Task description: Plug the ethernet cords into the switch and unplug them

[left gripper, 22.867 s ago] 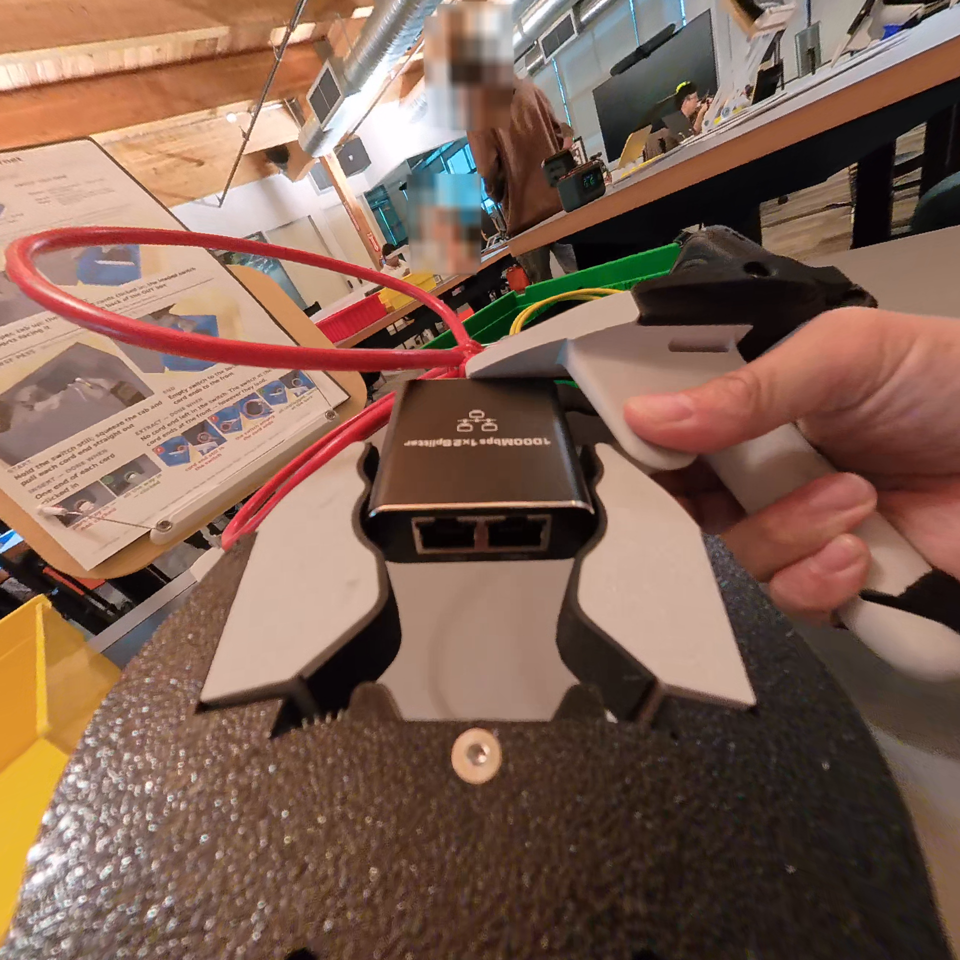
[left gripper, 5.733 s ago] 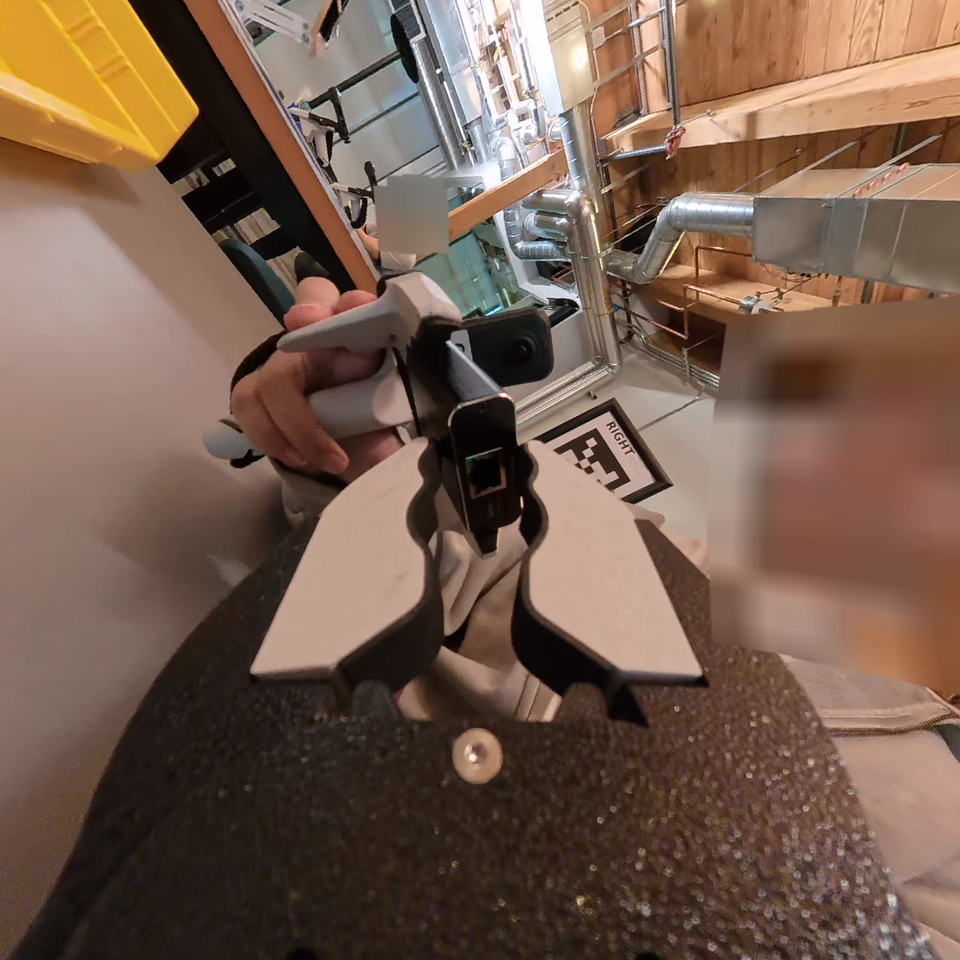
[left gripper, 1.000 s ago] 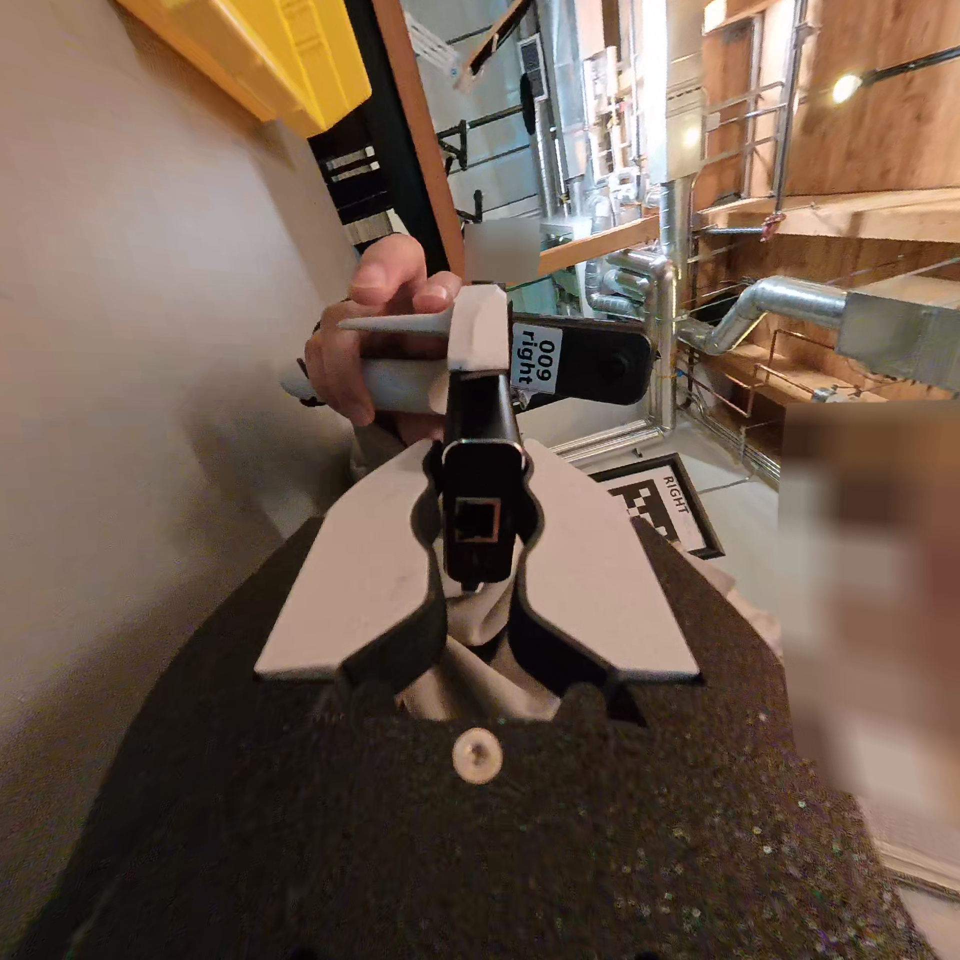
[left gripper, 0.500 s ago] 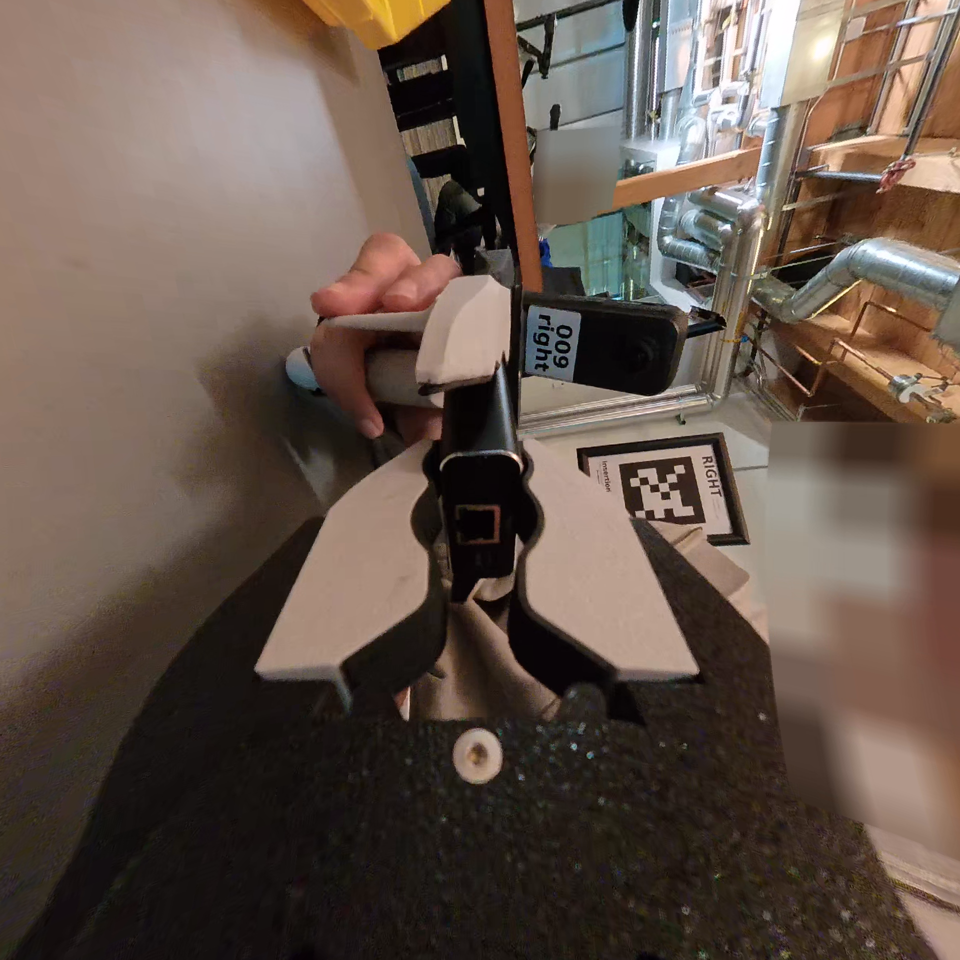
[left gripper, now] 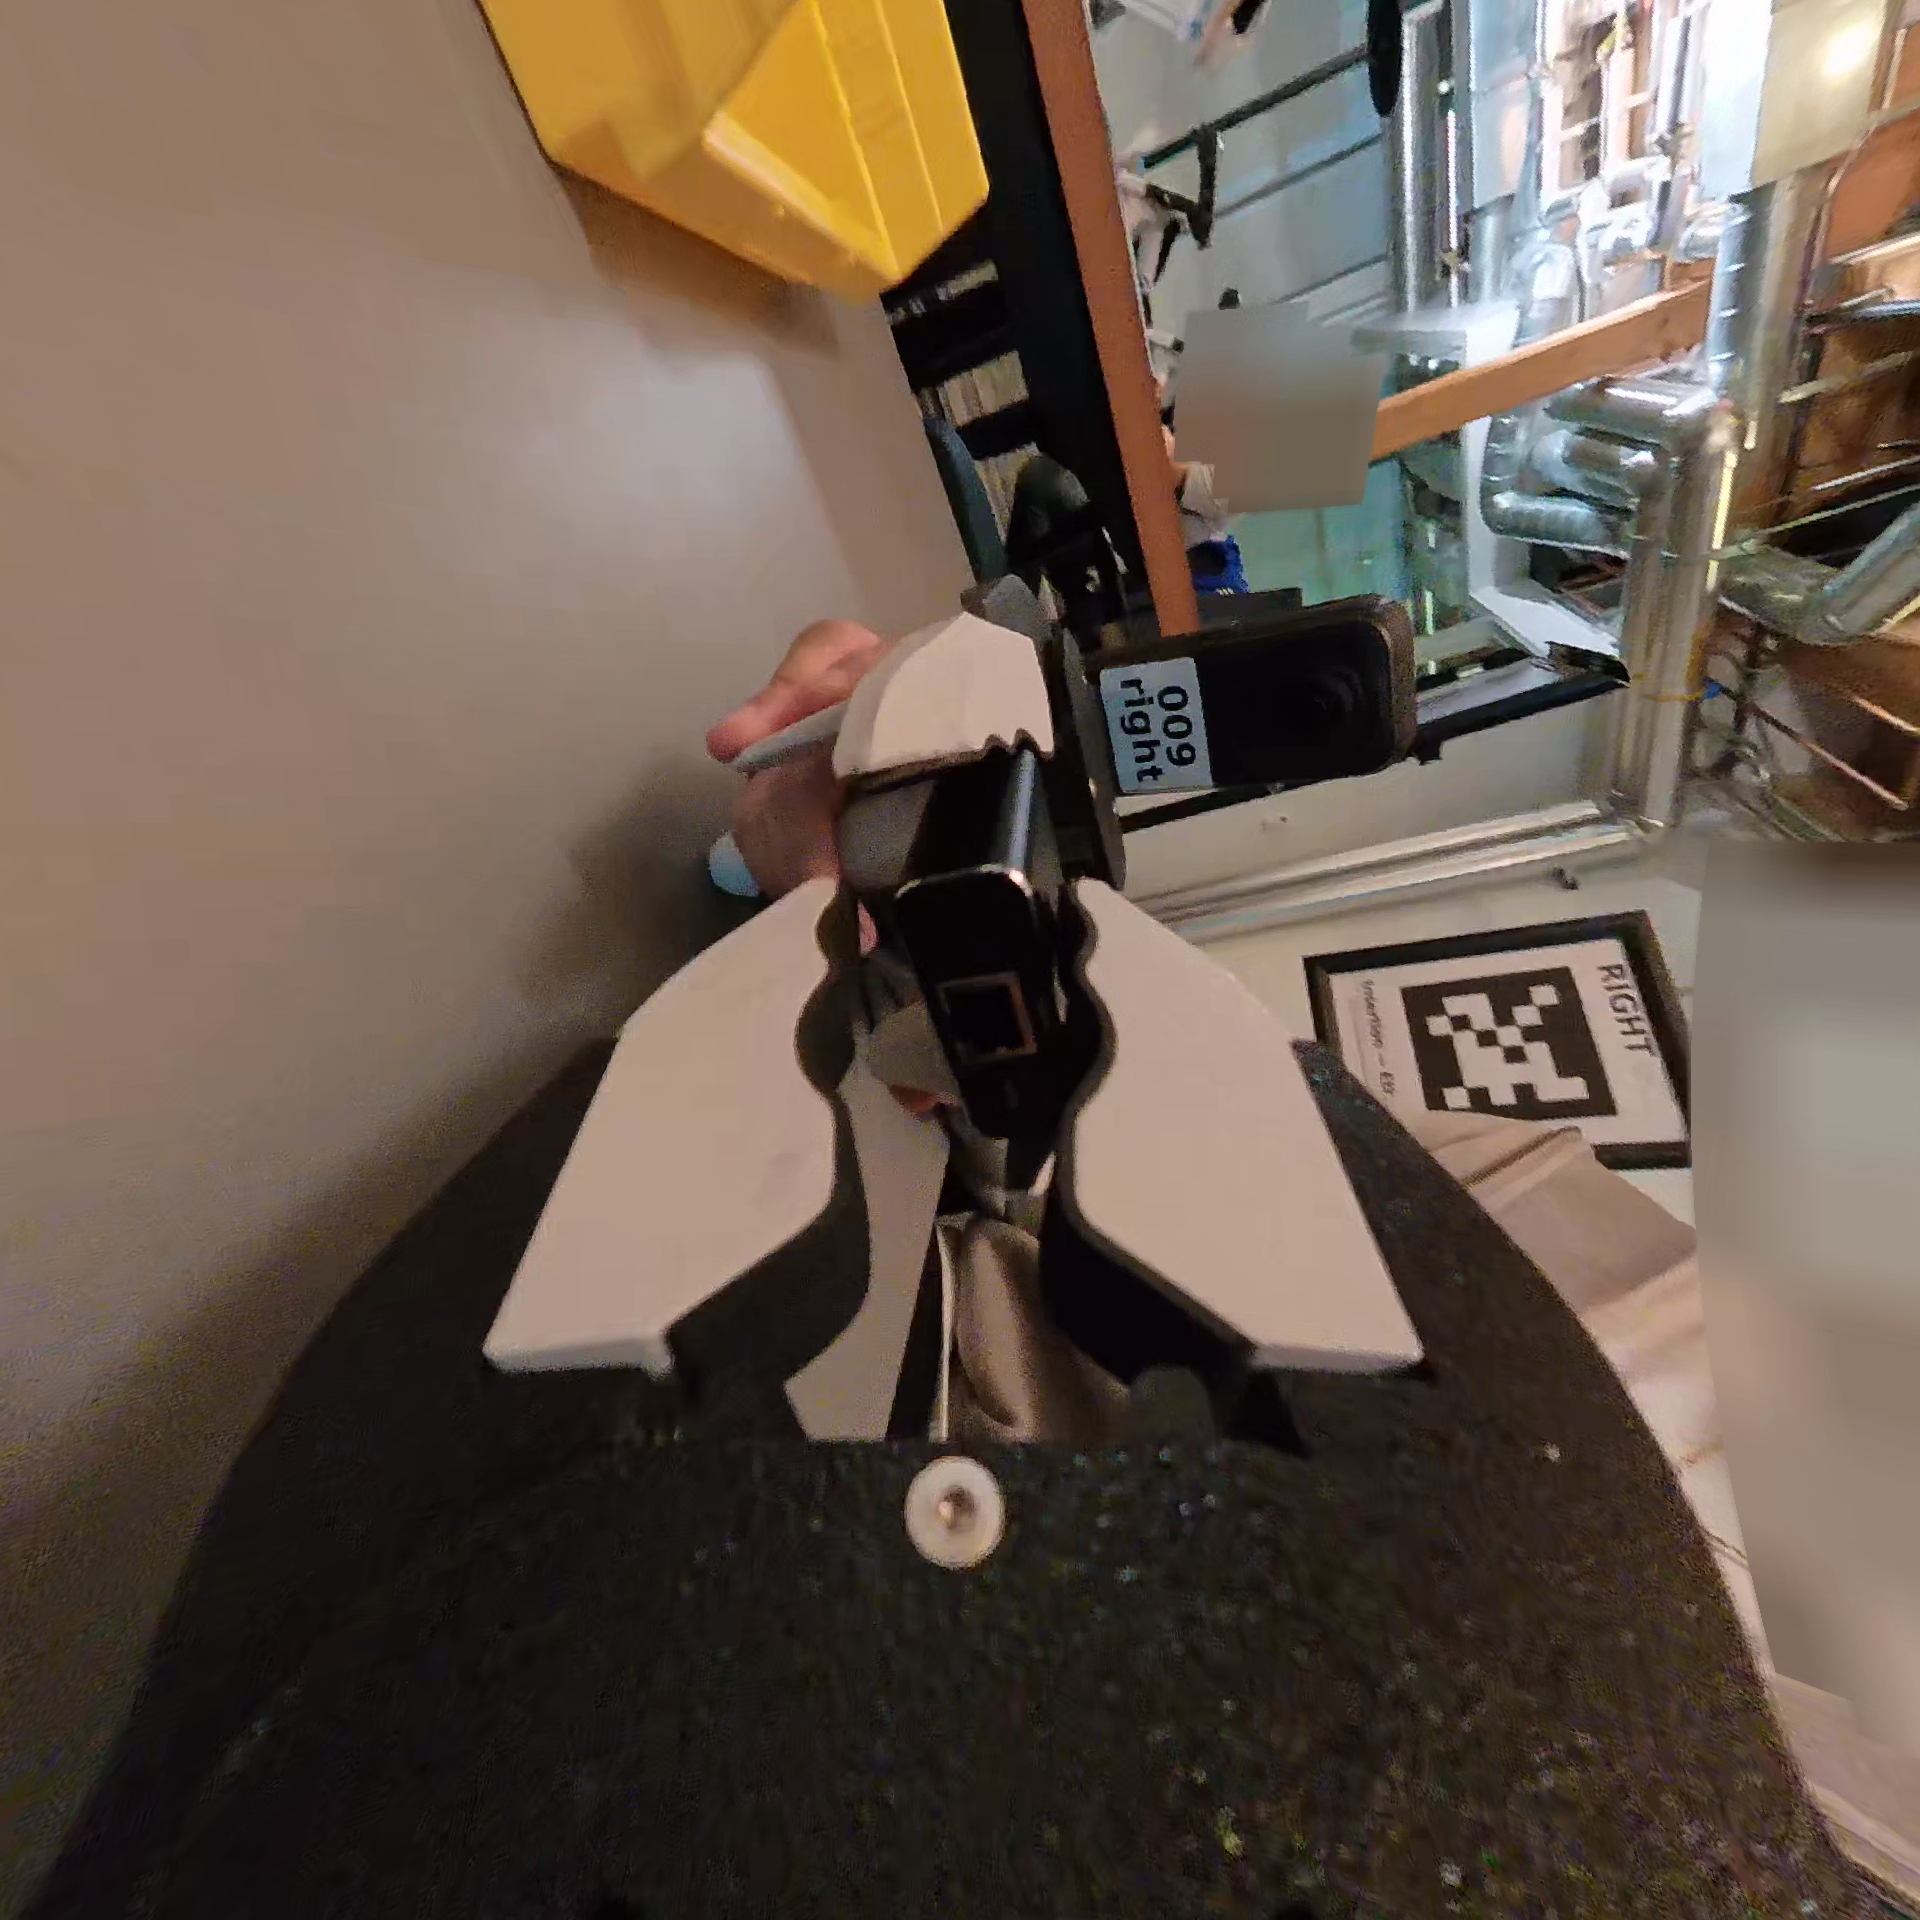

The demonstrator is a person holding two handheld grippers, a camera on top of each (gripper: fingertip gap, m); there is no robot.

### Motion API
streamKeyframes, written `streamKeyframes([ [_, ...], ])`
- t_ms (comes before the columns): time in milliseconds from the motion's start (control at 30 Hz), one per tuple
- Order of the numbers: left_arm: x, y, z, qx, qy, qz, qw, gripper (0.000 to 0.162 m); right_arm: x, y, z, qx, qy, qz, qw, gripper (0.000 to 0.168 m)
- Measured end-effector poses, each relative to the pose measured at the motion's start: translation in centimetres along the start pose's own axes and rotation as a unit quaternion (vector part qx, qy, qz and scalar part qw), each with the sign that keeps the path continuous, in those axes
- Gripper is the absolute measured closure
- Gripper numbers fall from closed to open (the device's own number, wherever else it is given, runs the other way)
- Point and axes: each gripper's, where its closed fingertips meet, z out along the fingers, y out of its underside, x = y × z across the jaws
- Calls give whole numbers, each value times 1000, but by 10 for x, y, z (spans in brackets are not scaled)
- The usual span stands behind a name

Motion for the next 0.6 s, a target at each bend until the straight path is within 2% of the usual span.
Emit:
streamKeyframes([
  [100,-3,-9,-14,28,-34,17,999,115,10,-7,-8,32,16,31,999,90],
  [300,11,10,-8,-14,10,-3,1000,111,8,-4,-5,18,16,17,1000,90],
  [400,8,7,-11,5,-1,19,1000,113,17,-7,-13,31,38,31,998,90],
  [500,21,-14,-44,63,-15,88,994,121,29,-6,-24,31,62,36,997,90],
  [533,27,-23,-61,78,-37,119,989,122,29,-7,-26,34,59,40,997,90],
  [600,25,-39,-106,98,-127,192,968,127,31,-6,-25,34,60,46,997,90],
])
